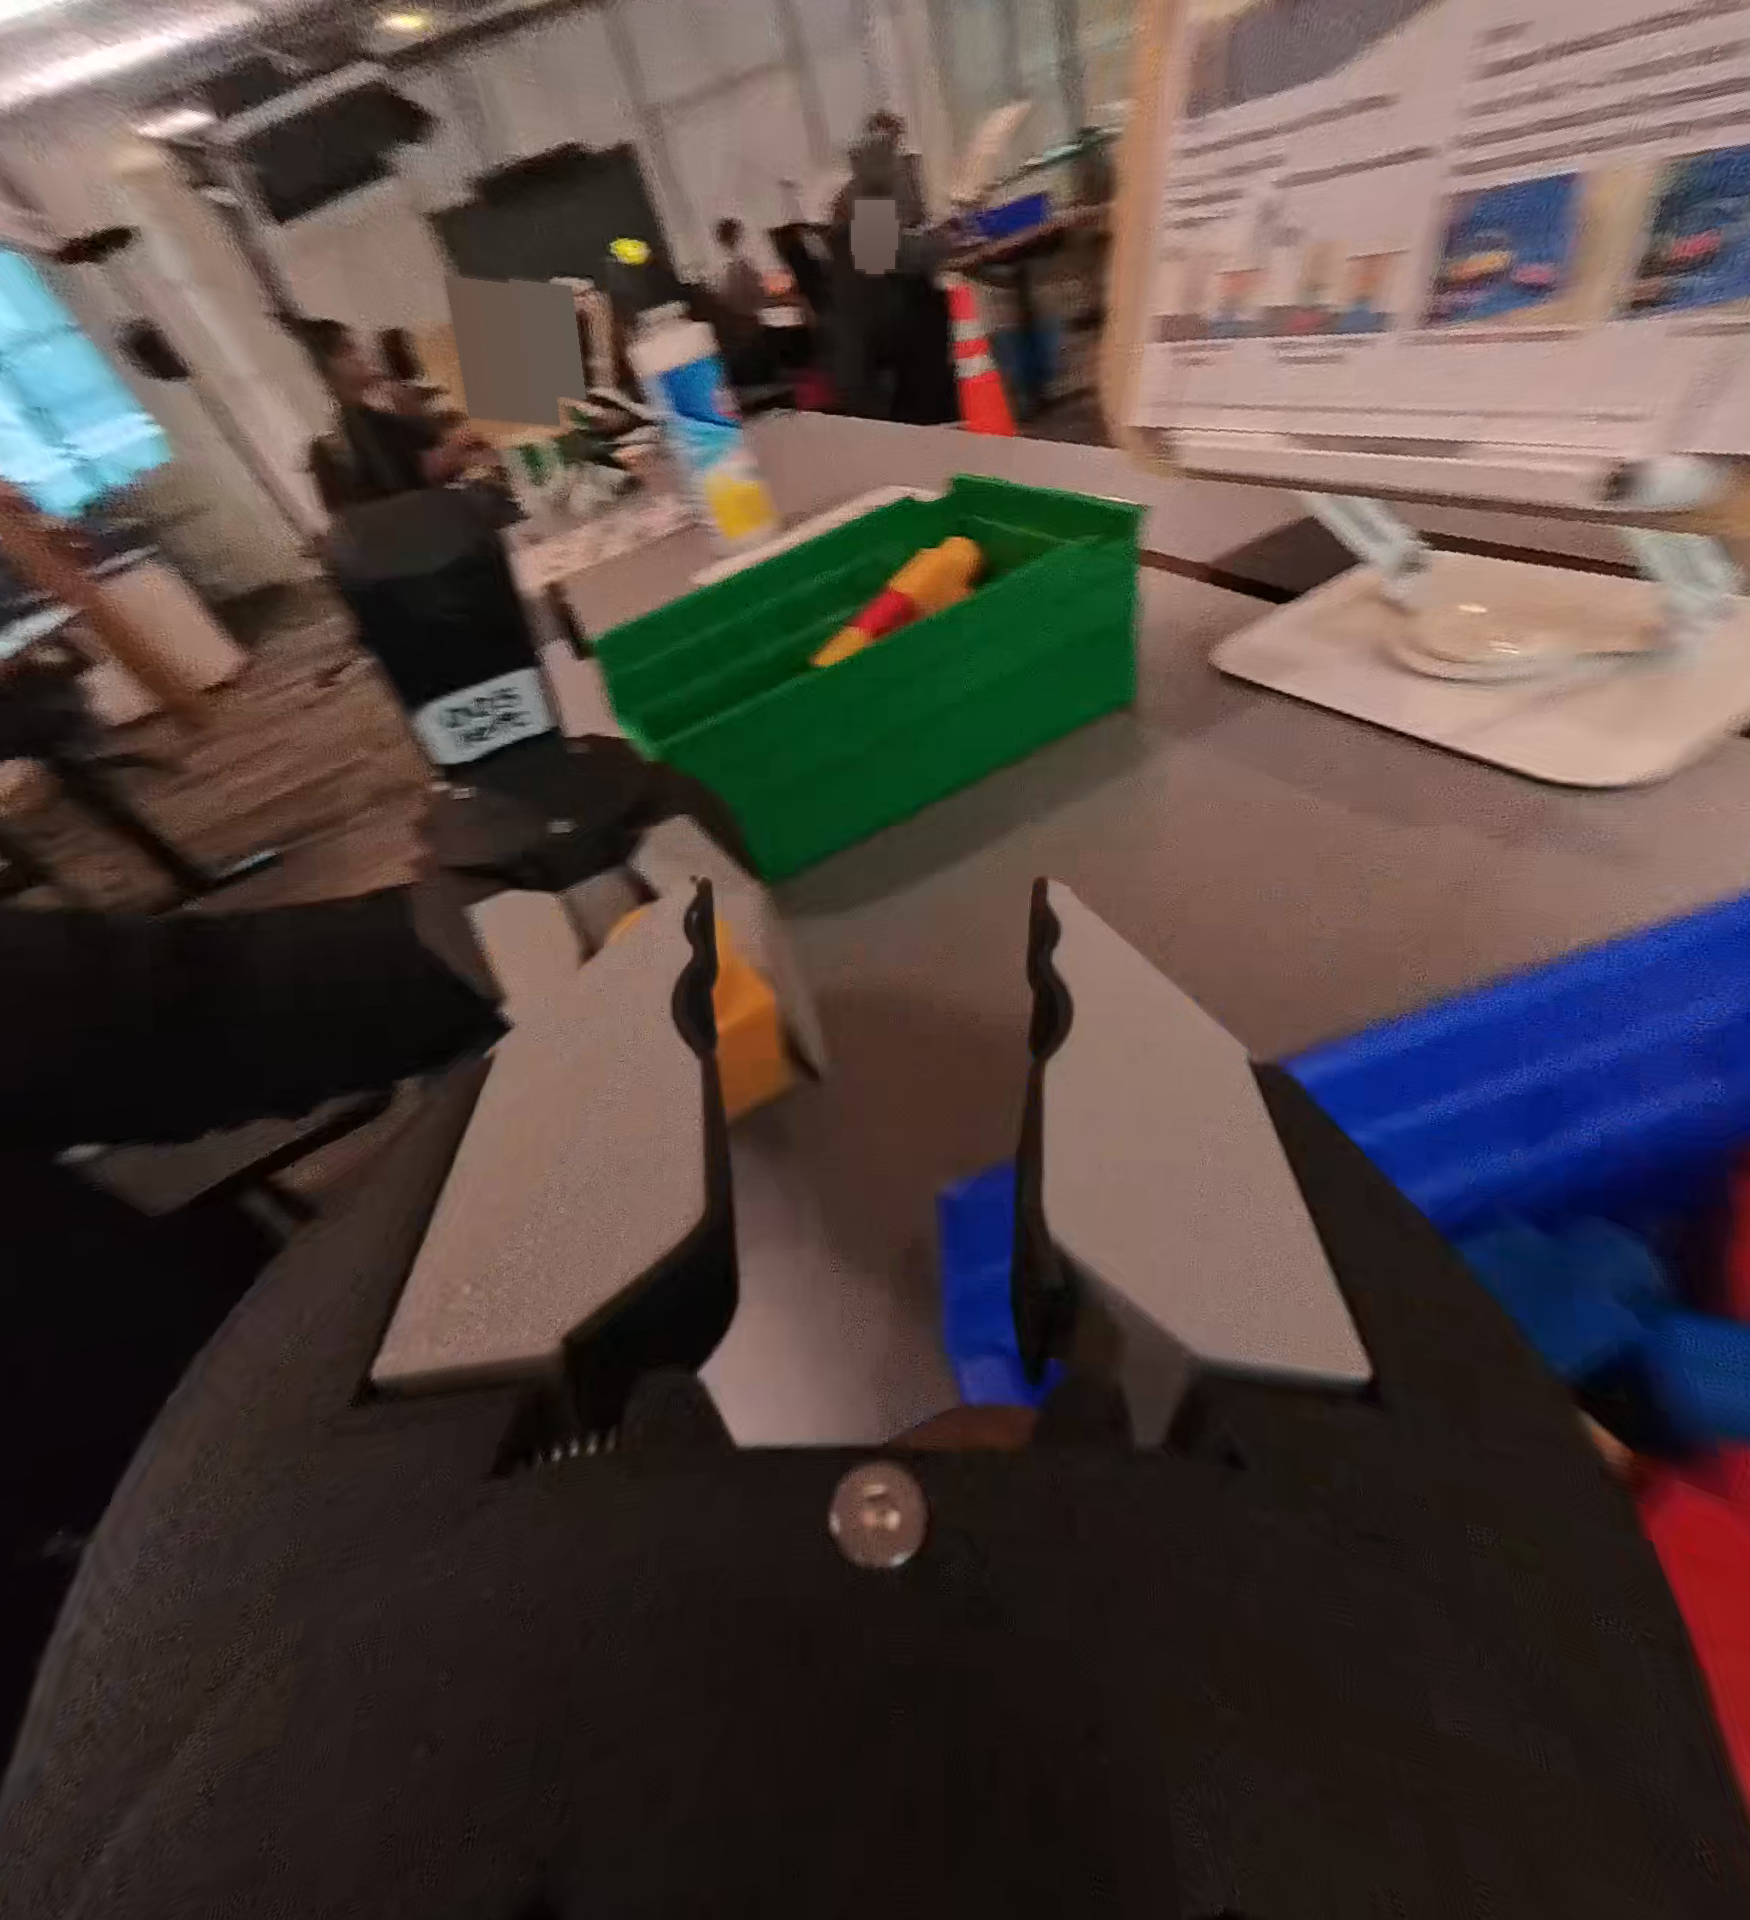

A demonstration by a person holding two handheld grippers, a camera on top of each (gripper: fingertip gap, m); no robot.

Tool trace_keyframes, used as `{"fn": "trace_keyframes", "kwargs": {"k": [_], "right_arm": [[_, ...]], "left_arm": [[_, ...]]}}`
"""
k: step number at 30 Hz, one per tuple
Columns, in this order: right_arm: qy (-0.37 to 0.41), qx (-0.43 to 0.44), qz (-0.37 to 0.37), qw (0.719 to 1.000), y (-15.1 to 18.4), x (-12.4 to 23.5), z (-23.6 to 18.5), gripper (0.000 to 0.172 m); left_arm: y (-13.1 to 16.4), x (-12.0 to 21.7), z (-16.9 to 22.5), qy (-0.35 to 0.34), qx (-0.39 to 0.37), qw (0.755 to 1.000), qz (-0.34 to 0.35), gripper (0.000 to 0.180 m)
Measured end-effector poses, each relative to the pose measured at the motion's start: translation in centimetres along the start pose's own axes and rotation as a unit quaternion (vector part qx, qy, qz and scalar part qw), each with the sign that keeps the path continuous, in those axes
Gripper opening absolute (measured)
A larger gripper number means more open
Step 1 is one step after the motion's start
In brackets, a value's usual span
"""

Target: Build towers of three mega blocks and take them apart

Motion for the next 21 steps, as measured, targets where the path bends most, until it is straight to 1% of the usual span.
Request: {"fn": "trace_keyframes", "kwargs": {"k": [1,2,4,5,7,8,9,11,14,15,16,17,18,19,20,21], "right_arm": [[-0.064,0.004,-0.008,0.998,0.1,-0.9,-1.1,0.056],[-0.098,0.015,-0.020,0.995,0.2,-1.7,-2.1,0.056],[-0.106,0.033,-0.041,0.993,0.6,-3.3,-3.0,0.055],[-0.105,0.035,-0.054,0.992,0.8,-4.0,-3.2,0.048],[-0.112,0.022,-0.075,0.991,1.4,-5.2,-3.4,0.047],[-0.123,0.023,-0.080,0.989,1.4,-5.4,-3.6,0.035],[-0.112,0.042,-0.076,0.990,1.3,-5.4,-3.7,0.026],[-0.089,0.074,-0.072,0.991,1.0,-5.2,-4.1,0.026],[-0.045,0.079,-0.020,0.996,-0.1,-3.8,-3.6,0.026],[-0.008,0.077,0.016,0.997,-0.8,-2.8,-3.1,0.026],[0.049,0.073,0.056,0.995,-1.3,-1.2,-2.0,0.026],[0.118,0.069,0.085,0.987,-1.6,0.6,-0.8,0.026],[0.198,0.067,0.094,0.973,-1.6,2.5,0.5,0.026],[0.281,0.069,0.080,0.954,-1.3,4.1,1.8,0.026],[0.355,0.070,0.048,0.931,-0.7,5.5,3.0,0.026],[0.405,0.063,0.004,0.912,0.1,6.3,4.2,0.029]], "left_arm": [[0.0,0.1,0.0,-0.001,0.001,1.000,0.002,0.034],[-0.1,0.1,-0.1,0.000,0.003,1.000,0.008,0.034],[-0.3,0.4,0.0,0.013,0.011,1.000,0.022,0.034],[-0.4,0.5,0.0,0.020,0.016,0.999,0.029,0.034],[-0.5,0.5,0.1,0.024,0.015,0.999,0.031,0.035],[-0.4,0.5,0.1,0.020,0.012,0.999,0.027,0.035],[-0.4,0.4,0.2,0.020,0.013,0.999,0.025,0.034],[-0.5,0.4,0.1,0.019,0.025,0.999,0.032,0.034],[-0.6,0.8,-0.5,-0.007,0.035,0.998,0.043,0.036],[-0.5,0.9,-0.7,-0.011,0.038,0.998,0.040,0.036],[-0.4,0.9,-0.8,-0.012,0.041,0.998,0.038,0.035],[-0.3,1.0,-1.0,-0.013,0.043,0.998,0.035,0.034],[-0.2,1.0,-1.1,-0.016,0.043,0.998,0.030,0.033],[-0.1,0.9,-1.1,-0.017,0.044,0.999,0.025,0.033],[0.0,0.8,-1.1,-0.017,0.044,0.999,0.021,0.034],[0.0,0.7,-1.0,-0.017,0.043,0.999,0.018,0.035]]}}
Point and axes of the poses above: each gripper's, where its closed fingertips meet, x back along the fingers, y out of its underside, z = x × y across the jaws, the point moved 10 cm from there along x, back along the fingers, and after that the axes turned 1 degree about -x, right-handed, at the moved point
